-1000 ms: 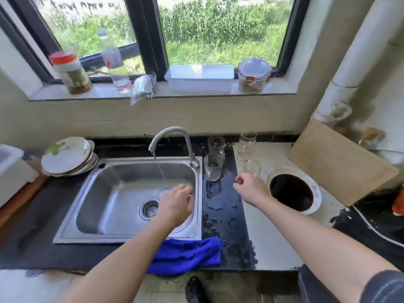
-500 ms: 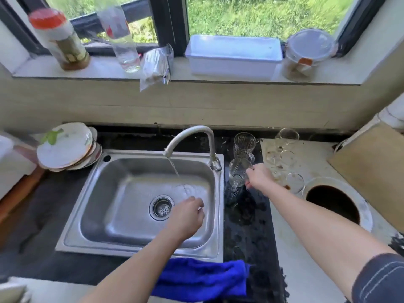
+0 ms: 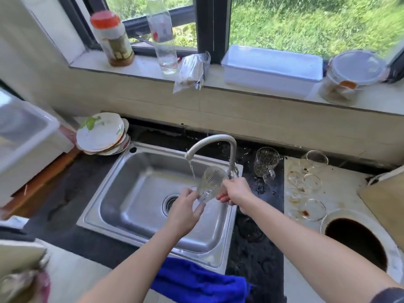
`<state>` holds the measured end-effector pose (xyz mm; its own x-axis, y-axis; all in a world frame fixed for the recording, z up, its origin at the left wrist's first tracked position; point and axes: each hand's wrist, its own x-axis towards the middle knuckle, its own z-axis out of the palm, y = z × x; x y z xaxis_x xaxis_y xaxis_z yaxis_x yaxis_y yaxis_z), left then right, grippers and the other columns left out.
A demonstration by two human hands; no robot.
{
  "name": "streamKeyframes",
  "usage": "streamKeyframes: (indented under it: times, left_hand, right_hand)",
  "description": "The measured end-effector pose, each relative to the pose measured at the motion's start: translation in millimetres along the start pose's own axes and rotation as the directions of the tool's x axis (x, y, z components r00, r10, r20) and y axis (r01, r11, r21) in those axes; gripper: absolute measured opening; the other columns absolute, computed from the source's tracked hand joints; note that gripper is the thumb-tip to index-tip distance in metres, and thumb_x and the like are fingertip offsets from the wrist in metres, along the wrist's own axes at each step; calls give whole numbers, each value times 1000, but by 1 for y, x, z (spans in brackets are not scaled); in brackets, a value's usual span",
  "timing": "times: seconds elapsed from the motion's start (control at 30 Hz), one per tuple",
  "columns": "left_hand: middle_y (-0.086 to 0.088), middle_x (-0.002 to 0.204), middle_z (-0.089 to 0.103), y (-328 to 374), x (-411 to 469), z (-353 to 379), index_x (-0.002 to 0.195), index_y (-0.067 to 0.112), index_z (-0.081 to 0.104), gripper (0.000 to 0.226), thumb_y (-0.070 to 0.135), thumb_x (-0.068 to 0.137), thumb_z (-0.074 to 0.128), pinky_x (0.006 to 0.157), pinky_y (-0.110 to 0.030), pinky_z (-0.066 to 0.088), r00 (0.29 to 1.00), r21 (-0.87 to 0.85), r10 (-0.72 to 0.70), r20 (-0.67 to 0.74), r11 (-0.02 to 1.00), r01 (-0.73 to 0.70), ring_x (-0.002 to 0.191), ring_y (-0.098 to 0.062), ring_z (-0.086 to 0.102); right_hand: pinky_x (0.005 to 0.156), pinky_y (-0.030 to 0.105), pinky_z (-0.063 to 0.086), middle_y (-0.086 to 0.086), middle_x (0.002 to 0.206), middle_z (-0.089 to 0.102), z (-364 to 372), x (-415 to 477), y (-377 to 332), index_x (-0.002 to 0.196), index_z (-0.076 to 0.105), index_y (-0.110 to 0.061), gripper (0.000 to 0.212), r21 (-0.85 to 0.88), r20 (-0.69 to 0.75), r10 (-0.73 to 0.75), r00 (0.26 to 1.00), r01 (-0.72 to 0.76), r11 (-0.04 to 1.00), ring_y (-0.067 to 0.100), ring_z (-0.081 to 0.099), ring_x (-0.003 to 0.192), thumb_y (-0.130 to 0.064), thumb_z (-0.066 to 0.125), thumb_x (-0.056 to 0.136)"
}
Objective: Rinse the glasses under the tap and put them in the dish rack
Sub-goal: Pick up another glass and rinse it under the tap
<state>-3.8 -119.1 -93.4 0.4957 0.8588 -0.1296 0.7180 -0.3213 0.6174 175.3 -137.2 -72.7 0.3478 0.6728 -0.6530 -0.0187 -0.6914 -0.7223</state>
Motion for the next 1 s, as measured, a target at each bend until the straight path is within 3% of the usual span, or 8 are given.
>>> streamKeyframes:
  times: [0.23,0.3,0.4,0.5,0.67,0.73,0.87,1.0]
  left_hand:
    - [1,82,54,-54,21,-17,79,14,60,18,25,91,55,70,-25,36,997,-177,-80,9,981,81,73,-14,51]
    - [2,67,50,-70,32,-22,69,19,52,23,25,92,55,63,-29,39,985,-236,-144,94,958,162,64,-15,48]
    - [-5,67,53,-91,48,-25,73,12,53,22,27,90,55,67,-39,55,945,-352,-227,234,887,300,63,-23,53]
    - [1,65,48,-98,59,-27,69,17,50,27,14,96,53,61,-34,54,912,-427,-226,342,827,365,58,-14,48]
    - [-5,71,54,-114,77,-28,79,8,57,23,24,95,55,60,-34,44,895,-503,-278,348,751,429,63,-19,49]
    - [-6,76,56,-118,84,-31,83,13,58,22,31,94,56,57,-31,40,849,-569,-341,403,633,525,66,-19,48]
    - [-15,89,66,-112,94,-31,94,12,60,25,31,99,45,66,-39,54,725,-595,-358,589,415,688,78,-31,61]
    - [-14,83,69,-112,98,-33,105,4,64,34,29,101,41,69,-42,58,667,-549,-307,679,392,738,72,-30,68]
  right_hand:
    - [40,20,32,10,63,71,52,18,-20,93,61,3,25,-27,78,131,988,-129,991,14,58,45,-16,45,94]
    - [44,22,32,14,76,73,60,27,-21,93,62,0,25,-111,63,139,988,-131,985,19,61,55,-21,49,92]
    - [43,22,31,11,91,67,67,45,-18,103,61,-10,17,-155,33,127,991,-121,981,21,63,63,-23,56,93]
    - [41,19,31,8,99,68,67,62,-19,107,65,-13,18,-190,24,137,990,-130,973,16,62,57,-23,62,92]
    - [47,25,42,12,84,72,76,76,-22,86,73,-2,17,-246,-16,78,997,-79,966,15,64,56,-16,64,90]
    - [48,24,43,12,76,70,80,75,-25,88,72,3,19,-192,-45,71,996,-79,978,18,63,57,-13,63,90]
    - [43,20,41,20,77,71,82,69,-31,98,68,11,26,-94,-49,141,989,-145,985,19,66,59,-12,62,89]
    - [43,21,40,22,90,73,73,62,-41,104,66,2,27,-55,26,230,973,-228,972,21,68,60,-21,62,91]
